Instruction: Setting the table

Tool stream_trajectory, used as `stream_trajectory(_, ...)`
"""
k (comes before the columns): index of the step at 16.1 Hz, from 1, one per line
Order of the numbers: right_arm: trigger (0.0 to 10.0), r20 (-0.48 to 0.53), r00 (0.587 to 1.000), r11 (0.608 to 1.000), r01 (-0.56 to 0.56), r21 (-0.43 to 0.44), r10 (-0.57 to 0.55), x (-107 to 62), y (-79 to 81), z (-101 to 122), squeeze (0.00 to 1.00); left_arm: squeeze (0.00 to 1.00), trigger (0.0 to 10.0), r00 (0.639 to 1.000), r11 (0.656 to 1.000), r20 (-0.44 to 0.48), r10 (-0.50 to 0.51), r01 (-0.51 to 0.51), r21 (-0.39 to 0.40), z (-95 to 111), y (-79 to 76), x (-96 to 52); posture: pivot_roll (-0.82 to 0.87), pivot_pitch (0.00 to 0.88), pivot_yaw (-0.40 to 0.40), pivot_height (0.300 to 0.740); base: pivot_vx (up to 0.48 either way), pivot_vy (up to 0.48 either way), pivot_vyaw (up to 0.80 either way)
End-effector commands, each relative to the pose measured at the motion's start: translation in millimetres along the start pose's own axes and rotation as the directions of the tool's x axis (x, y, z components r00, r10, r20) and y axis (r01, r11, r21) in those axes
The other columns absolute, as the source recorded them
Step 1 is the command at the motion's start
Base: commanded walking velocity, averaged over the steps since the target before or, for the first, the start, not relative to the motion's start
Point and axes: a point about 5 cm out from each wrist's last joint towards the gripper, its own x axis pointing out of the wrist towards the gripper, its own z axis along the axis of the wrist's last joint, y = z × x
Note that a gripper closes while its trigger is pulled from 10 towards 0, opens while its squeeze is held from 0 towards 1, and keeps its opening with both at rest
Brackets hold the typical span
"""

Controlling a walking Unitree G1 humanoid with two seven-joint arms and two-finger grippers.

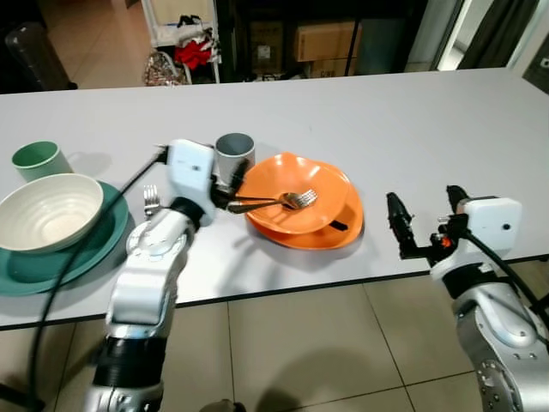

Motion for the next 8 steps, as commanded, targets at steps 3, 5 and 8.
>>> stream_trajectory(3,10.0,-0.051,0.999,1.000,-0.002,0.009,0.003,-1.1,-3.0,-10.7,0.00,0.99,10.0,0.999,0.999,-0.028,0.026,-0.025,0.022,-6.4,-7.4,-5.9,-0.04,0.000,0.001,0.740,0.000,-0.468,0.00)
stream_trajectory(5,10.0,-0.066,0.998,1.000,0.006,0.004,-0.006,-3.1,-5.5,-13.8,0.00,0.99,10.0,0.999,0.999,-0.034,0.026,-0.026,0.027,-8.5,-8.8,-7.5,-0.05,0.000,0.007,0.740,0.000,-0.467,0.00)
stream_trajectory(8,10.0,-0.089,0.995,0.998,0.052,0.023,-0.050,-9.4,-10.2,-19.7,0.00,0.99,10.0,0.999,0.998,-0.034,0.035,-0.033,0.052,-11.1,-7.0,-8.8,-0.06,0.000,0.017,0.740,0.000,-0.470,0.00)
